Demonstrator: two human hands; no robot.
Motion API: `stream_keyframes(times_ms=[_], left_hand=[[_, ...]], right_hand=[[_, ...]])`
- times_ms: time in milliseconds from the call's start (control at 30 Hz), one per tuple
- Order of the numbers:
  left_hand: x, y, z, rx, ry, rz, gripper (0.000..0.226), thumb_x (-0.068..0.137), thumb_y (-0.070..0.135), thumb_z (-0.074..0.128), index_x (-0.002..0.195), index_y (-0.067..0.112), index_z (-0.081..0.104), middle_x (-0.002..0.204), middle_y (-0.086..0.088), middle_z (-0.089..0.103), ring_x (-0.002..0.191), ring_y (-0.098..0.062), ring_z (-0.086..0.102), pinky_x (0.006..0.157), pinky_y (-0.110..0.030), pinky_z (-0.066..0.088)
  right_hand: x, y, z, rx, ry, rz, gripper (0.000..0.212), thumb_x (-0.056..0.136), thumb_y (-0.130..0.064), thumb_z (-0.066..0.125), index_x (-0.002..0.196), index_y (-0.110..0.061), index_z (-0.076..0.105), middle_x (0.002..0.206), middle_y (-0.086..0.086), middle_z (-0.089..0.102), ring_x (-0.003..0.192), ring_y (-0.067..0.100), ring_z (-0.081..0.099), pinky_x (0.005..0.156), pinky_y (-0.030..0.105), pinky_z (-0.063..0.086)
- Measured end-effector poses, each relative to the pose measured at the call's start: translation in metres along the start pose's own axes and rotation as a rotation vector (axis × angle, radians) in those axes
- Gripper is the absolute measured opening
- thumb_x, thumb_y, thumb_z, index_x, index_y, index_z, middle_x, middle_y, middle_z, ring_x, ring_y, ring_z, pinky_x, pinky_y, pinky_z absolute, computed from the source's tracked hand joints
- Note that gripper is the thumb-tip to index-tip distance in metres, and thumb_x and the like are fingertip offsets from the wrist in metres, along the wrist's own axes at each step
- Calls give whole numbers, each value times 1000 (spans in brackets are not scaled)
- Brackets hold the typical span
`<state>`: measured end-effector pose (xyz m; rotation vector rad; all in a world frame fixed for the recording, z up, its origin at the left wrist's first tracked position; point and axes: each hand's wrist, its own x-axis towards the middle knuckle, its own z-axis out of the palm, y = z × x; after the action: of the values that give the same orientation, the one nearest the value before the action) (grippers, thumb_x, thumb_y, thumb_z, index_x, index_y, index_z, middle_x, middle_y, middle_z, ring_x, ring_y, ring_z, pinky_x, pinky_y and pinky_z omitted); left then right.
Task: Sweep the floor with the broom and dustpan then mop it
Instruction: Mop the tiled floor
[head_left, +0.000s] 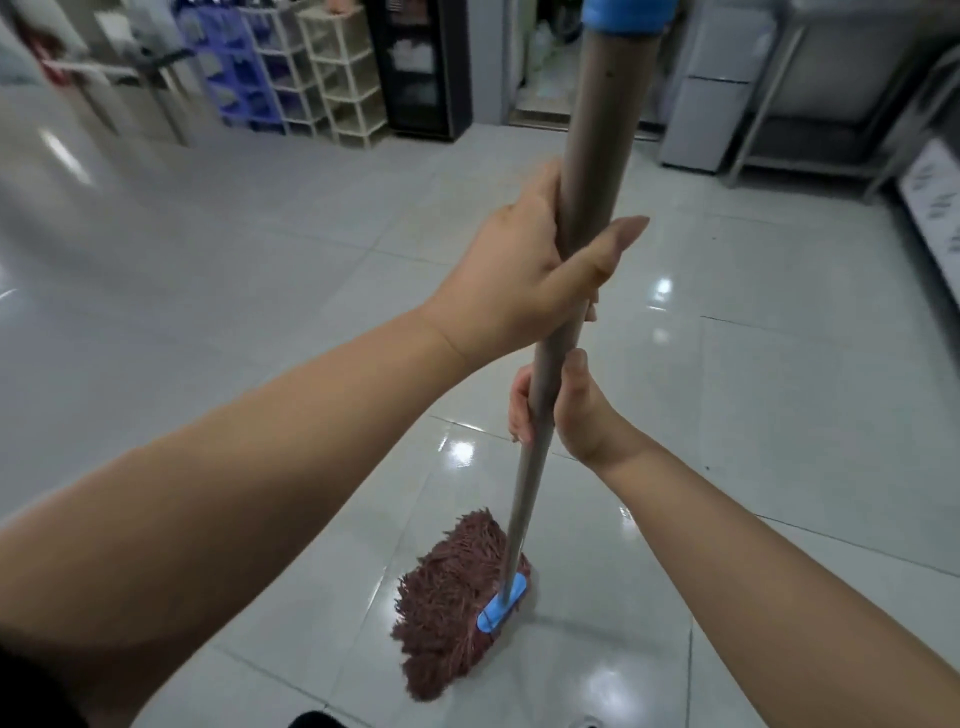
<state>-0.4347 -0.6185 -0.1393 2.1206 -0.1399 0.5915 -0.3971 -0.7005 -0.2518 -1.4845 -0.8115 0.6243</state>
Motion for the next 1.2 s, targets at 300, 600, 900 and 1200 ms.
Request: stream_keyframes(times_ms=[300, 600, 900, 1200], left_hand=[[72, 68, 103, -234, -18, 116, 19, 89, 31, 51, 87, 29, 32, 57, 0, 57, 47, -14, 63, 50, -30, 54], [54, 5, 111, -271, -66, -115, 63, 78, 55, 50, 103, -4, 50, 63, 5, 69, 69, -15, 70, 69, -32, 55], [21, -99, 76, -416, -235, -518, 13, 92, 21, 55, 97, 9, 54, 96, -11, 68, 94, -17, 65, 85, -26, 56], [58, -119, 24, -287, -669, -376, 26, 91, 31, 54, 112, 16, 58, 93, 9, 62, 92, -7, 64, 88, -23, 53]], right_hand=[[-47, -33, -138, -72, 160, 34, 85, 37, -102, 27, 33, -19, 45, 33, 1, 45, 34, 16, 44, 52, 29, 46], [-43, 5, -153, -294, 256, 270, 91, 31, -104, 25, 48, -18, 51, 43, 1, 53, 42, 17, 50, 63, 30, 43], [-25, 76, -77, -2, 630, 630, 45, 98, -50, 27, 124, -25, 54, 114, -5, 49, 118, 18, 46, 98, 29, 31], [8, 79, -32, -262, 881, 531, 57, 91, -34, 58, 142, -21, 35, 132, -13, 37, 132, 9, 36, 109, 26, 30]])
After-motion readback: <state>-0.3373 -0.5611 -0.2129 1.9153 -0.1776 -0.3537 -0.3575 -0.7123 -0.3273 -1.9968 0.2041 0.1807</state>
